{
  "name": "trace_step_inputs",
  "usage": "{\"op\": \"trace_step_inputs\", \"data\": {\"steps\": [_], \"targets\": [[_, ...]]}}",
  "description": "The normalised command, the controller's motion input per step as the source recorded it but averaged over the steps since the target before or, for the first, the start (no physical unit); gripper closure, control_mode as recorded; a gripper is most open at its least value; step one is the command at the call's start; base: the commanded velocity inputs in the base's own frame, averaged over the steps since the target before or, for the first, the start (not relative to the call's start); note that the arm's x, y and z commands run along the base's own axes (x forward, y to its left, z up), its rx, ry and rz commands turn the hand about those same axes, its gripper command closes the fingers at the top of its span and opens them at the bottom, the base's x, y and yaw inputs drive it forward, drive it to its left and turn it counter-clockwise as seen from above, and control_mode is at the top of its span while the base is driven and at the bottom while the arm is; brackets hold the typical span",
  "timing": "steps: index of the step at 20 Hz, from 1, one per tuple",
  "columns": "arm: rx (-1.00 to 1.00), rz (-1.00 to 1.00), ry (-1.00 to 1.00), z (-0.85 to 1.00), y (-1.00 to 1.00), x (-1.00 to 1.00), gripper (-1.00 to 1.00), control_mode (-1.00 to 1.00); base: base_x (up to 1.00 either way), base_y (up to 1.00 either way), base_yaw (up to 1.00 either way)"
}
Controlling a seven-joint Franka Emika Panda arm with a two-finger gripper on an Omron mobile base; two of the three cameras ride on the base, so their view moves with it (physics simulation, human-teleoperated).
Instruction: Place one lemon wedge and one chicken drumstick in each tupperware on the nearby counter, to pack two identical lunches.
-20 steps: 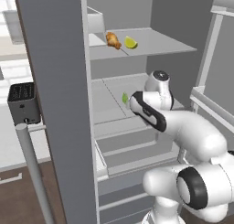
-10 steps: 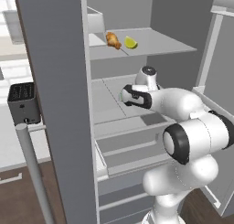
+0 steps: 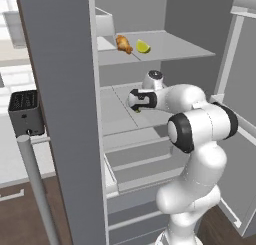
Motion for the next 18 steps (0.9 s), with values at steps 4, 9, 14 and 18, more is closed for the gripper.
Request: {"op": "trace_step_inputs", "data": {"steps": [4,9,14,18], "targets": [[0.0,0.0,0.0,-0.27,0.01,0.53,-1.0,-1.0,0.0,0.0,0.0],[0.0,-0.03,0.0,-0.22,0.07,0.48,-1.0,-1.0,0.0,0.0,0.0],[0.0,-0.12,0.05,-0.3,0.02,-0.03,-1.0,-1.0,0.0,0.0,0.0],[0.0,-0.18,0.02,-0.16,0.0,-0.33,-1.0,-1.0,0.0,0.0,0.0]]}}
